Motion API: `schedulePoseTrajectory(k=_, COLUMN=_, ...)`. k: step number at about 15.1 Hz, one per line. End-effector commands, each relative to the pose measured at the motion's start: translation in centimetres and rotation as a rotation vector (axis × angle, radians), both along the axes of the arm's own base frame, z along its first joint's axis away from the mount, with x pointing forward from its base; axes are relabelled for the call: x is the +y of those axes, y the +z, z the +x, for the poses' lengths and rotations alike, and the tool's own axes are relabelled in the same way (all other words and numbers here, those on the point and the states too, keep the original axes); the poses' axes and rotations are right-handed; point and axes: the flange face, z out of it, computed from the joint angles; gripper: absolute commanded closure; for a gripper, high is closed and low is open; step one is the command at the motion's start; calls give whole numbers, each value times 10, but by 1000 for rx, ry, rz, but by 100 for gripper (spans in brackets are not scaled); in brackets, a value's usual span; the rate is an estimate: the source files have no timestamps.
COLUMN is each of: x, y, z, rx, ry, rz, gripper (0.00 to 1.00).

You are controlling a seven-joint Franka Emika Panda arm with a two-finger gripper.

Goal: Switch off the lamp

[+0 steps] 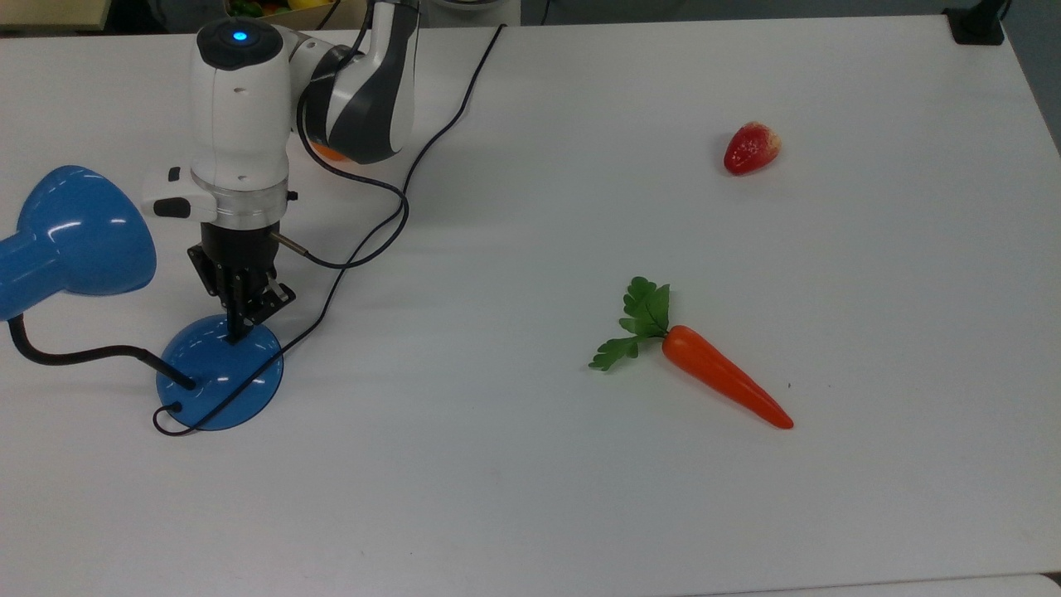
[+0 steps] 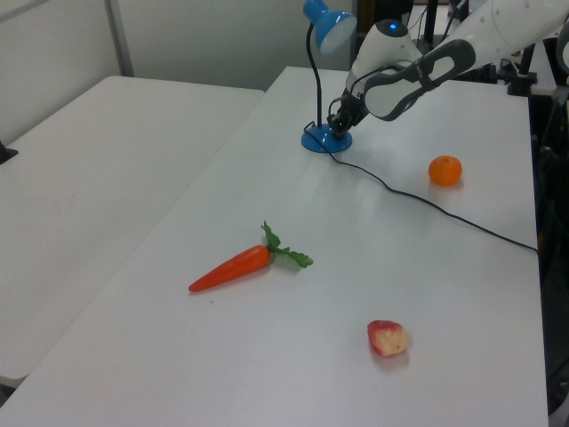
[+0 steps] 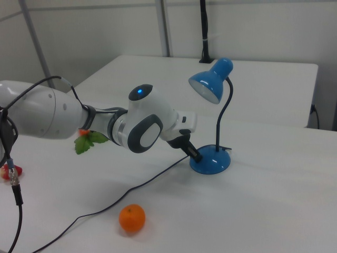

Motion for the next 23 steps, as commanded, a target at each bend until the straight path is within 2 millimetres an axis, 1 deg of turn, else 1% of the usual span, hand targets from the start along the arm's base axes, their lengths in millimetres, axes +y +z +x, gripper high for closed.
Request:
schedulePoseTrajectory(k=1, x=7, y=-9, z=-15, rx=37, ry=31, rz=3, gripper=90)
schedulePoseTrajectory(k=3, x=6, y=1, z=-16, rx=26, ry=32, rz=6, gripper=90)
schedulePoseTrajectory(k=4, x=5, y=4, z=-16, rx=37, ry=31, rz=12, gripper=90)
schedulePoseTrajectory(k=6, x=3, y=18, z=-21, rx=90, ry=41, rz=33, gripper=90)
schedulePoseTrajectory(k=11, x=-1, y=71, z=-48, rx=242, ry=137, rz=101, gripper=90)
schedulePoseTrajectory(k=13, x=1, y=92, z=-60, rx=295, ry=191, rz=125, gripper=89)
schedulePoseTrajectory(k=15, x=5, y=114, z=-74, rx=342, ry=242, rz=154, gripper=87)
schedulePoseTrajectory(k=17, x=8, y=142, z=-90, rx=361, ry=280, rz=176, gripper=84)
schedulePoseTrajectory(k=18, x=13, y=156, z=-97, rx=370, ry=312, rz=185, gripper=80)
schedulePoseTrajectory(k=19, x=12, y=167, z=-106, rx=386, ry=330, rz=198, gripper=75)
schedulePoseTrajectory(k=20, x=13, y=178, z=-114, rx=398, ry=345, rz=211, gripper=63)
schedulePoseTrajectory(k=21, x=13, y=188, z=-121, rx=404, ry=354, rz=212, gripper=44)
schedulePoseTrajectory(k=23, x=15, y=200, z=-132, rx=423, ry=371, rz=200, gripper=12)
